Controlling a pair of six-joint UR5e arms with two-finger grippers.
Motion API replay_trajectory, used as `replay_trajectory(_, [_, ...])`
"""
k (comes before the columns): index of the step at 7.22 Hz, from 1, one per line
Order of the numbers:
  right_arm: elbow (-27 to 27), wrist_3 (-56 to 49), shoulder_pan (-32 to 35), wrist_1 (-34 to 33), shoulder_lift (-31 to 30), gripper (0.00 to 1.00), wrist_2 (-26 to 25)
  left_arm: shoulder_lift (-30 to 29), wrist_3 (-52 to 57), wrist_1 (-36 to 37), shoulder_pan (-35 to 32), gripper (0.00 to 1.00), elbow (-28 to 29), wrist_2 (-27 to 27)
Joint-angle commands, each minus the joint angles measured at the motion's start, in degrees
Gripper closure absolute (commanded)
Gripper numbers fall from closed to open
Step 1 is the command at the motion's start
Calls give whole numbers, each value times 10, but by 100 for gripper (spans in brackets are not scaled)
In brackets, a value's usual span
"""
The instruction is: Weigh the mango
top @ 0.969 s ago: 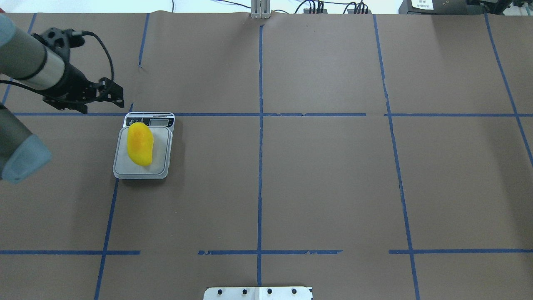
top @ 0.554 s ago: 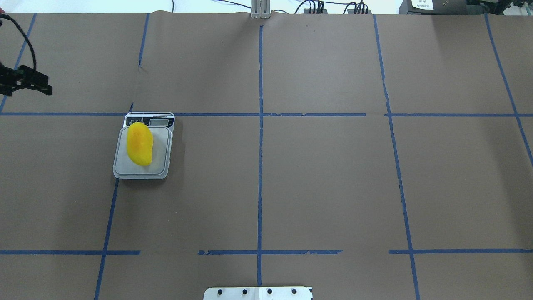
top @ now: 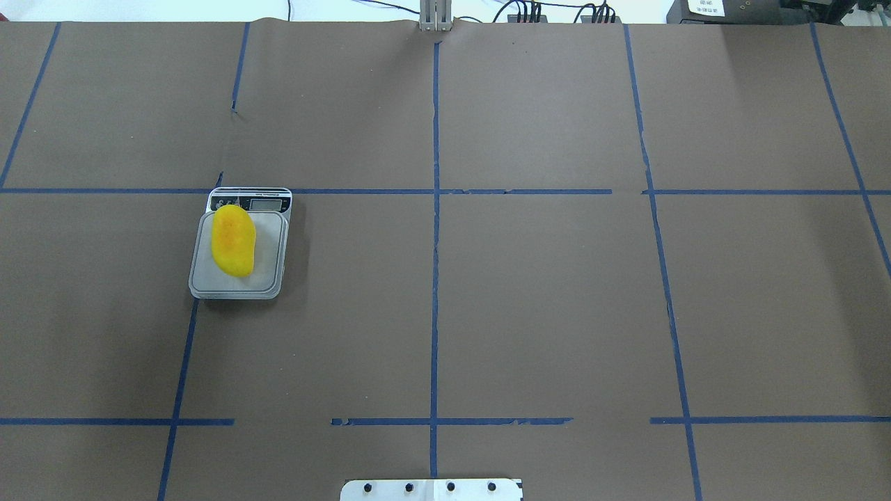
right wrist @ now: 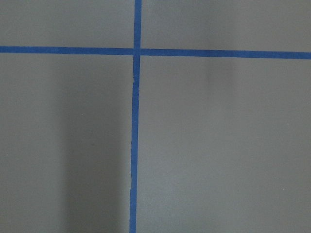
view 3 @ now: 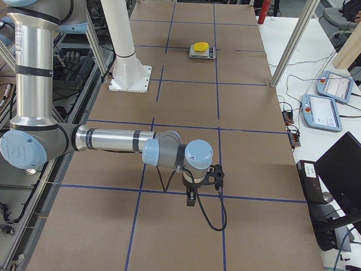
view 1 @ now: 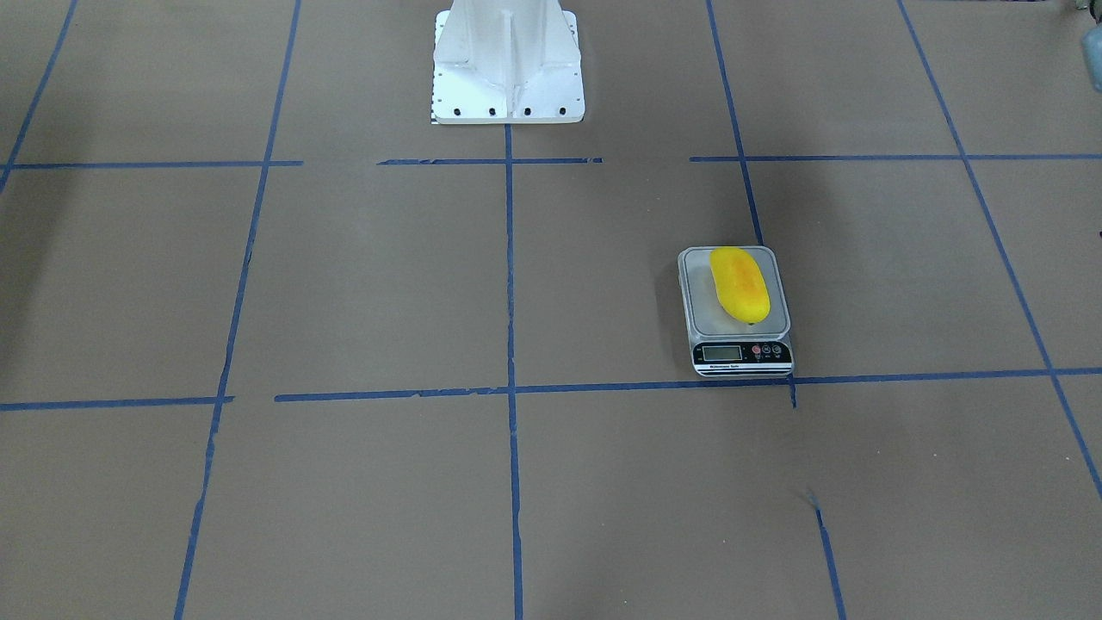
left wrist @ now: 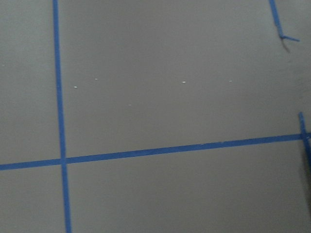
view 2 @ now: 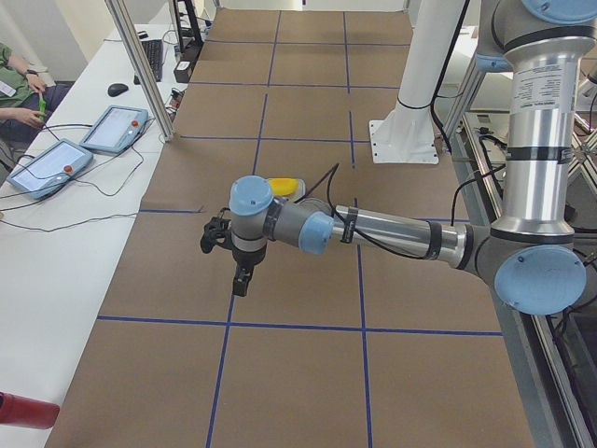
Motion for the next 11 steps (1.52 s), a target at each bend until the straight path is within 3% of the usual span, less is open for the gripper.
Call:
replay_trajectory(1, [0,0,0,0,-1,0,0,30,23,4,-23,0,28,-36])
replay_trajectory(5, [0,0,0,0,0,0,0,22,22,128,-40,0,20,-58])
replay_trajectory(11, [0,0,0,0,0,0,0,18,26,125,-41,0,22,-34])
